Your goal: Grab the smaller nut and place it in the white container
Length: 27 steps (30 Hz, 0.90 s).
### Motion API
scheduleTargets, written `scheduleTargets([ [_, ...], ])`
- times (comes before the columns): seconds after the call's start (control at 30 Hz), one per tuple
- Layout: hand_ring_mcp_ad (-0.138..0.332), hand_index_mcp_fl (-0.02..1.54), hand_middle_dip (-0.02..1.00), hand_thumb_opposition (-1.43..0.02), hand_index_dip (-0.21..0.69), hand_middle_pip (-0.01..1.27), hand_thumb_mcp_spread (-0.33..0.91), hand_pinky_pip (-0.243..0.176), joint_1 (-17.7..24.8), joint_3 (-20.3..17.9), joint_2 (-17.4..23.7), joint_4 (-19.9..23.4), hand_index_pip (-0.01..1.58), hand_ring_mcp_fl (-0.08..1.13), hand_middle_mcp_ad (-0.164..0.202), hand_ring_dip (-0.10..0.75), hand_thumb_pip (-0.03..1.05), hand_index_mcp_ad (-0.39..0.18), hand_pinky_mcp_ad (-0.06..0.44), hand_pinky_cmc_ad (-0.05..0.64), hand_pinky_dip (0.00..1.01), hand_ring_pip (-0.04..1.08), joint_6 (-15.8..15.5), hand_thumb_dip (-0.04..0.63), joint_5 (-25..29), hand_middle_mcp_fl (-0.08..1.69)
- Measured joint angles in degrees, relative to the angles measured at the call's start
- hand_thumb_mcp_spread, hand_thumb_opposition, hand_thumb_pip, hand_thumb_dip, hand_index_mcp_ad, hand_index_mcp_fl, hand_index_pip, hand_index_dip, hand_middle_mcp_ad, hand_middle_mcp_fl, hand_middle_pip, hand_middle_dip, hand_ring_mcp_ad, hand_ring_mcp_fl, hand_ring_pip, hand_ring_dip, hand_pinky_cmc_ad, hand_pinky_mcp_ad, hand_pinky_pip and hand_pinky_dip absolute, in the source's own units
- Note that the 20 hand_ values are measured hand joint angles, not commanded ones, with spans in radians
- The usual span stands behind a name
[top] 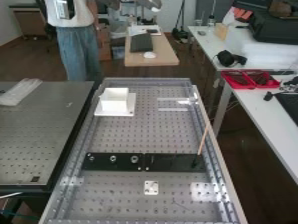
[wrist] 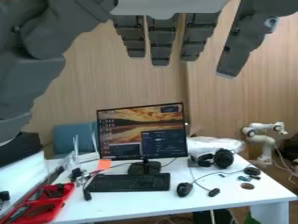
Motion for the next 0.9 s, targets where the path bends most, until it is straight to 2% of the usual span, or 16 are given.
scheduleTargets([
  [0.13, 0.106, -0.01, 0.12, -0.66, 0.25, 0.14, 0.2, -0.075, 0.08, -1.22, 0.53, 0.58, 0.05, 0.01, 0.059, 0.019, 0.37, 0.005, 0.281, 0.314, 0.48, 0.09, -0.18, 0.016, 0.94, 0.01],
  [0.2, 0.124, -0.01, 0.12, -0.66, 0.25, 0.14, 0.2, -0.075, 0.13, -2.06, 0.91, 0.93, 0.05, 0.01, 0.072, 0.019, 0.37, 0.005, 0.276, 0.328, 0.48, 0.09, -0.23, 0.014, 1.66, 0.01],
  [0.37, 0.124, -0.01, 0.13, -0.7, 0.265, 0.14, 0.2, -0.075, 0.23, -5.15, 2.22, 1.71, 0.06, 0.01, 0.086, 0.019, 0.39, 0.021, 0.295, 0.335, 0.5, 0.09, -0.11, 0.016, 4.69, 0.01],
  [0.43, 0.119, -0.01, 0.13, -0.7, 0.265, 0.14, 0.2, -0.091, 0.27, -6.26, 2.74, 1.88, 0.05, 0.01, 0.086, 0.016, 0.39, 0.021, 0.297, 0.328, 0.51, 0.09, 0.05, 0.014, 5.79, 0.01],
  [0.5, 0.119, -0.01, 0.13, -0.7, 0.265, 0.14, 0.2, -0.091, 0.34, -7.21, 3.26, 2.08, 0.06, 0.01, 0.086, 0.019, 0.39, 0.021, 0.297, 0.346, 0.51, 0.08, 0.12, 0.017, 6.78, 0.02],
  [0.8, 0.127, 0.02, 0.13, -0.7, 0.281, 0.14, 0.2, -0.091, 0.62, -13.33, 5.74, 4.82, 0.06, 0.01, 0.089, 0.019, 0.4, 0.021, 0.297, 0.346, 0.51, 0.09, 0.25, 0.019, 11.01, 0.02],
  [0.9, 0.138, 0.02, 0.14, -0.7, 0.295, 0.15, 0.2, -0.091, 0.47, -15.07, 6.26, 5.09, 0.07, 0.01, 0.089, 0.021, 0.44, 0.021, 0.297, 0.346, 0.52, 0.09, 0.73, 0.019, 12.35, 0.02],
])
